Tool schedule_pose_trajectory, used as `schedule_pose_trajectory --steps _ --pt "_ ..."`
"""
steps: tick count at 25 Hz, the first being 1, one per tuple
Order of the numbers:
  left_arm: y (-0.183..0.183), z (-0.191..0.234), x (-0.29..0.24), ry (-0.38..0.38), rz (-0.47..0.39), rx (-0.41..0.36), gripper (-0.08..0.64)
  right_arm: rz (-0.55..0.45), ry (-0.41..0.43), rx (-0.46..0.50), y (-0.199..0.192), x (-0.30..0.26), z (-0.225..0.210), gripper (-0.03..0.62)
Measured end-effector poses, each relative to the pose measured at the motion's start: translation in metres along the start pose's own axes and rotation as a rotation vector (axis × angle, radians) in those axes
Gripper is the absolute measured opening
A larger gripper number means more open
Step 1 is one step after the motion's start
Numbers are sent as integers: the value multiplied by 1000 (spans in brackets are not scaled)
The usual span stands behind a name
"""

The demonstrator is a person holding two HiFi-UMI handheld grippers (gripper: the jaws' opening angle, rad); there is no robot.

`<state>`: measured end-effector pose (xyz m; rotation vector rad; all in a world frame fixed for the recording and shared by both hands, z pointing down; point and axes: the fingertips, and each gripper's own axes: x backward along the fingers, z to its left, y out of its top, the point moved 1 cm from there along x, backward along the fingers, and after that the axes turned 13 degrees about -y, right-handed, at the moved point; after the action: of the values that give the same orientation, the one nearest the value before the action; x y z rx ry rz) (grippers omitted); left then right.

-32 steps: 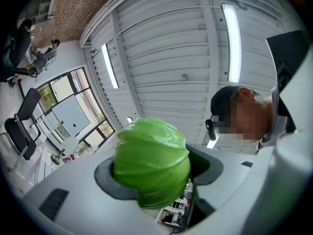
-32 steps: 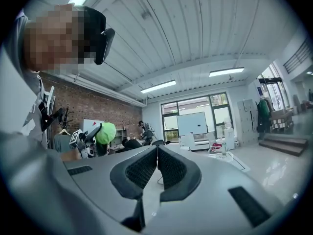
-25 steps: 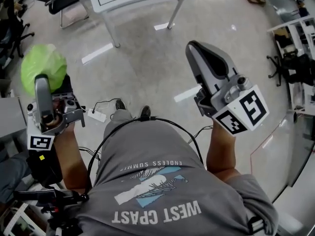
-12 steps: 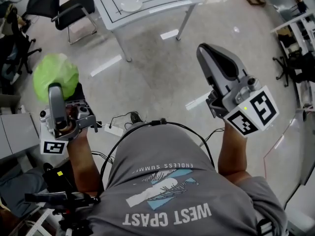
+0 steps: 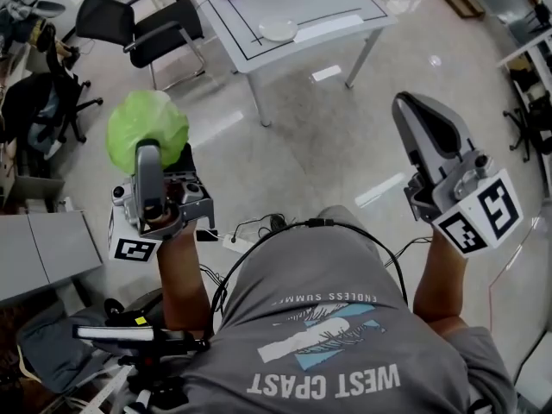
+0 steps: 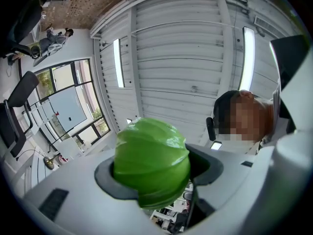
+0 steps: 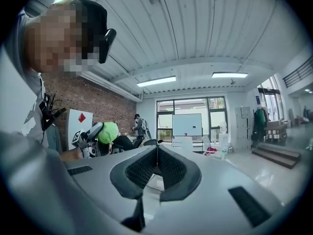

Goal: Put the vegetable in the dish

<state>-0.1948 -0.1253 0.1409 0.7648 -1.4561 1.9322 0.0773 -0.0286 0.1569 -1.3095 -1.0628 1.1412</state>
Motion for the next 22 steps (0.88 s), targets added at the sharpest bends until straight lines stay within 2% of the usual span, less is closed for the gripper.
schedule_pose_trajectory --steps 5,9,12,16,22 --pt "0 48 -7 14 13 23 280 27 -26 4 3 -40 -17 8" --pt "-9 77 -17 42 28 28 279 46 -5 -2 -1 -65 -35 8" --pt "-16 98 -32 57 28 24 279 25 2 -7 5 -85 -61 8" --pt "-24 122 -52 62 44 -13 279 0 35 -16 9 -116 -85 8" --pt "-58 171 -86 101 23 4 279 43 104 -12 5 -160 -129 8"
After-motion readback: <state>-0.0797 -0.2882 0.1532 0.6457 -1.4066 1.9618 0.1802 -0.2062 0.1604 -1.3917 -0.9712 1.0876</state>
